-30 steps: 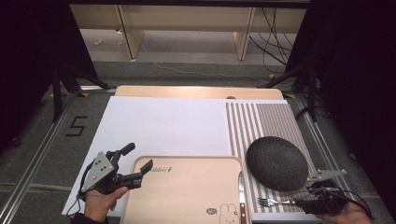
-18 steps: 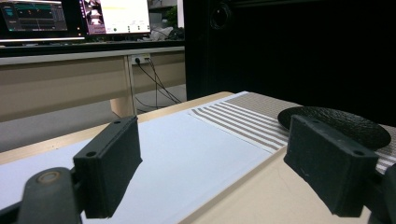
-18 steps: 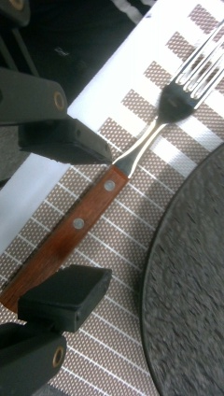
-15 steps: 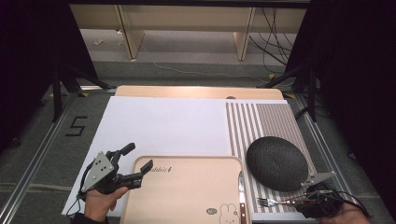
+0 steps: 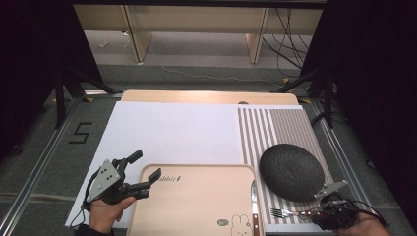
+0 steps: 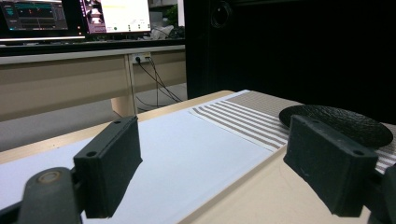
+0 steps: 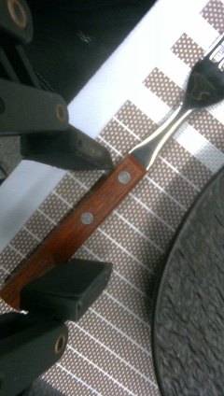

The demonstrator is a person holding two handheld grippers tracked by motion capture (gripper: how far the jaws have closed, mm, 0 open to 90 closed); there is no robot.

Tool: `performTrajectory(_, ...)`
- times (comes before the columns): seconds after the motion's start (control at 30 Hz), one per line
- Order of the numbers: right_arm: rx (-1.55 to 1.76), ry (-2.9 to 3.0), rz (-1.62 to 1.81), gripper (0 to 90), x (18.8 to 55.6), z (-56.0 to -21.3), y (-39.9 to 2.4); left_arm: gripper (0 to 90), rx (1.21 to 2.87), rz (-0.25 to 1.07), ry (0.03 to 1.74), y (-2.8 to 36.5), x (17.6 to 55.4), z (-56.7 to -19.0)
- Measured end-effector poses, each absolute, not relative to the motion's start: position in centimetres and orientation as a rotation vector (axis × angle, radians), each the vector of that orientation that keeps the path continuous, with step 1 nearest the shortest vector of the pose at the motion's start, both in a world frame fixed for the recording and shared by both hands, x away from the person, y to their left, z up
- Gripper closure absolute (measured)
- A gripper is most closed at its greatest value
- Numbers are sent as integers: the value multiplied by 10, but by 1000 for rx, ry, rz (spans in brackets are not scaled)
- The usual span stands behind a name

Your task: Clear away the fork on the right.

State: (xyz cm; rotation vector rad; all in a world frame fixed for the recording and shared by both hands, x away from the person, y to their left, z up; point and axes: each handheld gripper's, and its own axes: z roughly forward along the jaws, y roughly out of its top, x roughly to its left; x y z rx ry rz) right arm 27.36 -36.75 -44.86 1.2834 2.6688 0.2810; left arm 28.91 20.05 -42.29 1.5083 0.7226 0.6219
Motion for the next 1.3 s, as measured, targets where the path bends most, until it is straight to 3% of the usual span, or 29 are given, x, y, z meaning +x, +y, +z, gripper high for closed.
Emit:
performTrajectory(0.63, 1112, 2790, 240, 688, 281, -448, -357, 174, 1511, 622, 721, 200, 289, -423)
performTrajectory(1.3, 963, 2856, 152, 767, 279, -446, -341, 174, 1510, 623, 721, 201, 289, -423)
